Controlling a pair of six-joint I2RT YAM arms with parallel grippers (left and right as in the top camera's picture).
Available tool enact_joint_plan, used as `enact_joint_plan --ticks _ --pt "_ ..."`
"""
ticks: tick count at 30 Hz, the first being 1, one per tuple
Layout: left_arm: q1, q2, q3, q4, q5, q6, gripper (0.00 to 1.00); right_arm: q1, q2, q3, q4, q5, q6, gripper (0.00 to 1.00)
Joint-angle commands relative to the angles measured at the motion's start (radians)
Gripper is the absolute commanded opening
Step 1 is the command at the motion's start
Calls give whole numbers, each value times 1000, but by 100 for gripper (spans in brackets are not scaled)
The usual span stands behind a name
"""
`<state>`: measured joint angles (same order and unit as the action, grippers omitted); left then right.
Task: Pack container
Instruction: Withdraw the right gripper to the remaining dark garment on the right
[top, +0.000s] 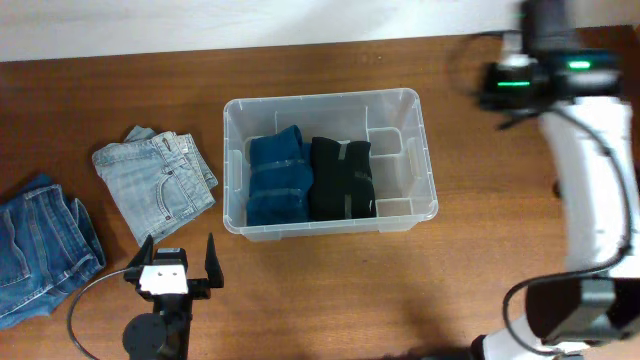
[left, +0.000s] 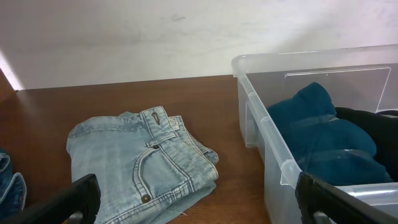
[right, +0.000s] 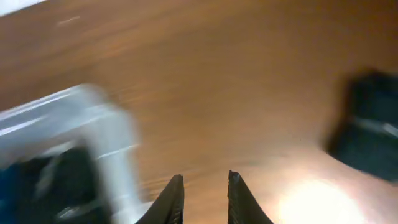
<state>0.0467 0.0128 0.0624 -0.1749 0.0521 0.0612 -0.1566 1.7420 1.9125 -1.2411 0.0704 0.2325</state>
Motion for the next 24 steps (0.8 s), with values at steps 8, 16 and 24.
enact_joint_plan --ticks 8,16,24 --pt "5 -7 -10 2 -4 16 100 -601 100 1 -58 -60 38 45" --pt "5 -7 -10 2 -4 16 100 -767 245 -5 -47 -301 -24 74" --pt "4 -7 -10 2 -4 16 100 -758 406 -5 27 -307 -95 78"
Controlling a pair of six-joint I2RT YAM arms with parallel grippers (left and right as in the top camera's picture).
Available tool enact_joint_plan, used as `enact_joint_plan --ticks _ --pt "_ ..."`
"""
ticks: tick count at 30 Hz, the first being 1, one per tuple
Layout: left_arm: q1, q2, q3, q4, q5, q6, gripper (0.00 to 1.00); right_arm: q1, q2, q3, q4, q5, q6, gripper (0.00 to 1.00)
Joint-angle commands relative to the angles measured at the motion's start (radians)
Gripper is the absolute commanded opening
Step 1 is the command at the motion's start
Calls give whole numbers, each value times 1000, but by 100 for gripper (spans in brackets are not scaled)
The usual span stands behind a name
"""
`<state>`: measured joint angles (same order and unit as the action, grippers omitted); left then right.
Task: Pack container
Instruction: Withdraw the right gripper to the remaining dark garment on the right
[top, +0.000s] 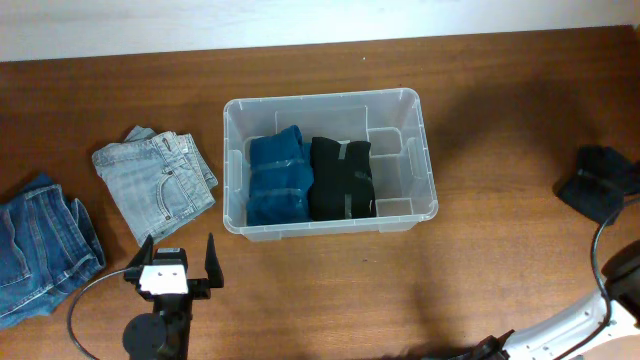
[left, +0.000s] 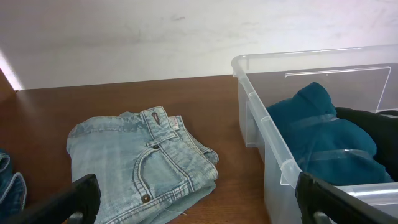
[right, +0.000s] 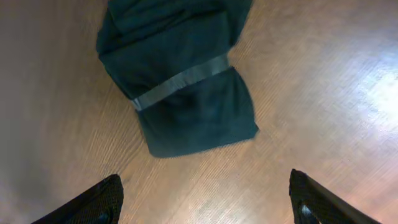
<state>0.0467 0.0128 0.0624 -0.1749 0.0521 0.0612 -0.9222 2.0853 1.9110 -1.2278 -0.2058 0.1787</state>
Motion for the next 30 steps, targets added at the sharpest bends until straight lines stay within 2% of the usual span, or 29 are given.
enact_joint_plan --ticks 1,11,25,27,30 --pt "4 -7 -10 2 -4 15 100 7 77 -4 22 -30 -41 78" --pt "4 -7 -10 2 -4 16 100 6 178 -5 120 -19 -71 80" --pt "4 -7 -10 2 -4 16 100 6 312 -17 117 -2 -66 78" --pt "5 -7 -10 2 -4 15 100 6 312 -24 118 -3 -66 74" --pt "4 -7 -10 2 -4 16 100 6 312 -26 117 -41 -67 55"
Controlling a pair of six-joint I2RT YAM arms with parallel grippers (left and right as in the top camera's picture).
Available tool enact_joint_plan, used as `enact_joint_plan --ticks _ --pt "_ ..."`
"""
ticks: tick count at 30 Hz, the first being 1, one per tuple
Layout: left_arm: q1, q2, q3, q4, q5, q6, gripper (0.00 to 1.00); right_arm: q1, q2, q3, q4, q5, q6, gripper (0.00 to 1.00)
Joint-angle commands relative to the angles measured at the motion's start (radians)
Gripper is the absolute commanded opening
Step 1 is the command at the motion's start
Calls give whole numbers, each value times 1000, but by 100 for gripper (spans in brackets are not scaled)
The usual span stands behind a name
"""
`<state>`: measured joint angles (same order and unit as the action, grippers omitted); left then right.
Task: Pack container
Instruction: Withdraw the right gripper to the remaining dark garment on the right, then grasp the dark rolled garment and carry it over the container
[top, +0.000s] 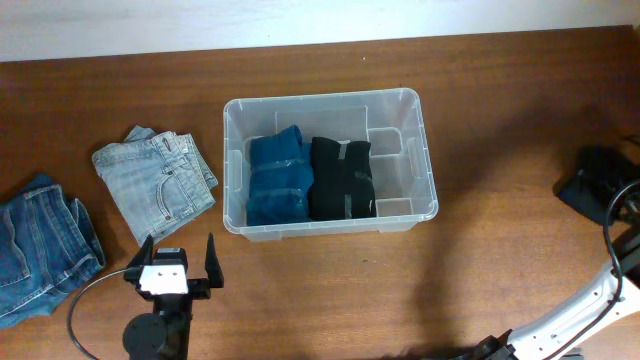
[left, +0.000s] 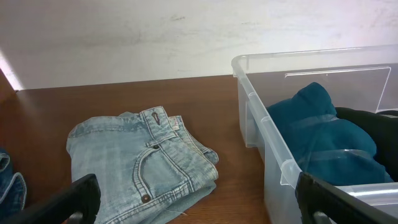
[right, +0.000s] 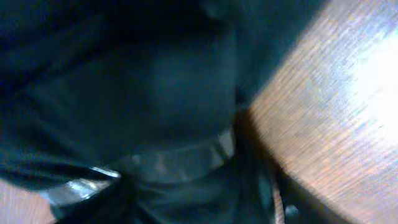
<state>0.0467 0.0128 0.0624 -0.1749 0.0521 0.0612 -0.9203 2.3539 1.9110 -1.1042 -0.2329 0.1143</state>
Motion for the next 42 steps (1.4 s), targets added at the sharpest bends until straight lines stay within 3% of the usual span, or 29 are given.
enact_joint_plan --ticks 1,3,7,15,24,31,42 --pt "4 -7 -10 2 -4 16 100 5 43 -26 -9 -36 -2 49" --pt "4 -7 -10 2 -4 16 100 5 43 -25 -16 -56 -2 39" --pt "4 -7 -10 2 -4 15 100 5 43 -25 -42 -93 -3 4" --pt "4 -7 -10 2 -4 16 100 8 -32 40 -101 -288 -15 4" --pt "5 -7 -10 2 -4 15 100 146 -328 136 -210 -403 -59 4" --pt "5 -7 -10 2 -4 16 100 473 -514 136 -314 -403 -100 4" --pt "5 -7 -10 2 -4 16 100 954 -495 103 -263 -263 -43 4"
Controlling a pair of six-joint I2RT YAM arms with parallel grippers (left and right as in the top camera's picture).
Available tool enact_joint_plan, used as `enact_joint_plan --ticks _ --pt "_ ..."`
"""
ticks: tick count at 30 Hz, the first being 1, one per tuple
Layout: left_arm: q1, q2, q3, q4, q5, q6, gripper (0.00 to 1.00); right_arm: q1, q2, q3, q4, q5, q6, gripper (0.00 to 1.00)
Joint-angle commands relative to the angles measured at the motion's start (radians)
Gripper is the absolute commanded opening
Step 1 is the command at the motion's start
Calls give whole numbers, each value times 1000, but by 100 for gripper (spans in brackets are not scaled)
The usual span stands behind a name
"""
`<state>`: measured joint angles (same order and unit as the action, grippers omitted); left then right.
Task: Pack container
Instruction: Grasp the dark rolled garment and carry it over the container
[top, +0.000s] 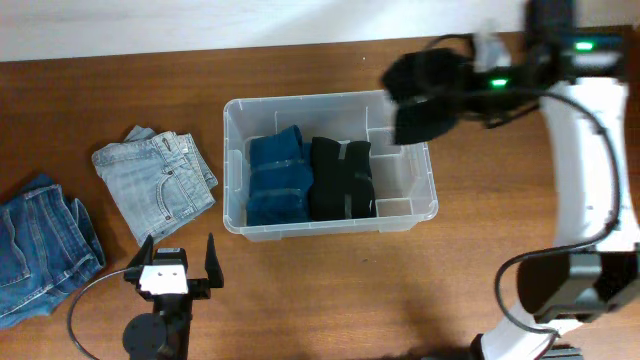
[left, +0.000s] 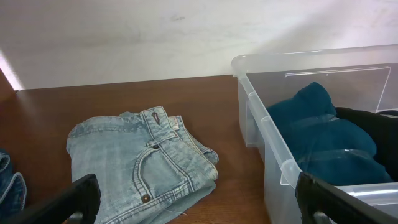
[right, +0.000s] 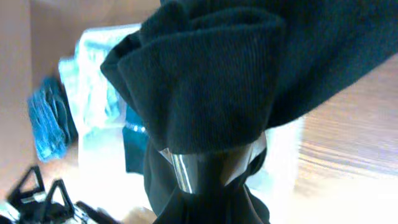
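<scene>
A clear plastic container (top: 300, 101) in mid-table holds a rolled blue garment (top: 275, 178) and a rolled black one (top: 340, 180) side by side. My right gripper (top: 452, 88) is shut on another black rolled garment (top: 424, 92) with a clear tape band. It hangs over the container's back right corner. In the right wrist view this bundle (right: 205, 93) fills the frame and hides the fingers. My left gripper (top: 172, 262) stands open near the front edge, with nothing between its fingers (left: 81, 198).
Folded light-blue jeans (top: 157, 183) lie left of the container, also shown as light jeans (left: 140, 162) ahead of the left gripper. Darker blue jeans (top: 38, 245) lie at the far left edge. The container's right side has small divided compartments (top: 392, 160).
My right gripper was down on the black bundle at the table's far right edge. Now it holds that bundle in the air over the container's back right corner. The left arm has not moved.
My right gripper was nearly shut and empty at the back right. Then it stood open above a black bundle lying at the right edge, then pressed close onto it. Now the bundle is off the table and over the container. The left gripper stayed open and still.
</scene>
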<state>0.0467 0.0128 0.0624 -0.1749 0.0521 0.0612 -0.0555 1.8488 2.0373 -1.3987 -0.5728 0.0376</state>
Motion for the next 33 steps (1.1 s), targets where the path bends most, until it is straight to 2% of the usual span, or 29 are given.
enact_joint_plan --ticks 1,4,11,19,22,27,28,30,33 --pt "5 -7 -10 2 -4 16 100 122 10 -36 57 109 55 4" --pt "5 -7 -10 2 -4 16 100 209 10 -77 120 219 147 4" --pt "4 -7 -10 2 -4 16 100 290 10 -205 209 382 253 4" --pt "4 -7 -10 2 -4 16 100 296 11 -453 426 389 252 4" --pt "5 -7 -10 2 -4 16 100 297 11 -515 472 447 248 4" --pt "5 -7 -10 2 -4 16 100 298 11 -536 478 506 134 4" --pt "5 -7 -10 2 -4 15 100 298 11 -536 476 506 114 8" --pt "4 -7 -10 2 -4 16 100 298 11 -536 468 506 80 24" --pt "4 -7 -10 2 -4 16 100 298 11 -536 460 507 37 41"
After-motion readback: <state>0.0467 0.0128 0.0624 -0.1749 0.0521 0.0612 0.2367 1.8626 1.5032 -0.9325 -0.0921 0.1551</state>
